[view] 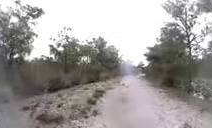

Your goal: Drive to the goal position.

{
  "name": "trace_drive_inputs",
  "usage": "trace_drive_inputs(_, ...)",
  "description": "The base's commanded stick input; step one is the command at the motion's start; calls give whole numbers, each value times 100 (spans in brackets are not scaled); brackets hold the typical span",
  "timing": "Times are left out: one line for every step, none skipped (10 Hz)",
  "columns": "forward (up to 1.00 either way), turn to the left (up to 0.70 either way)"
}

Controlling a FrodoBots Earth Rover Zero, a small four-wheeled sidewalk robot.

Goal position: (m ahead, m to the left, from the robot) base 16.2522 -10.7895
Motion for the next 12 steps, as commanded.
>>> trace_drive_inputs(60, 0)
trace_drive_inputs(60, -1)
trace_drive_inputs(60, -2)
trace_drive_inputs(60, -1)
trace_drive_inputs(60, -1)
trace_drive_inputs(60, 0)
trace_drive_inputs(60, -1)
trace_drive_inputs(60, -2)
trace_drive_inputs(60, -2)
trace_drive_inputs(60, -7)
trace_drive_inputs(60, -12)
trace_drive_inputs(60, -3)
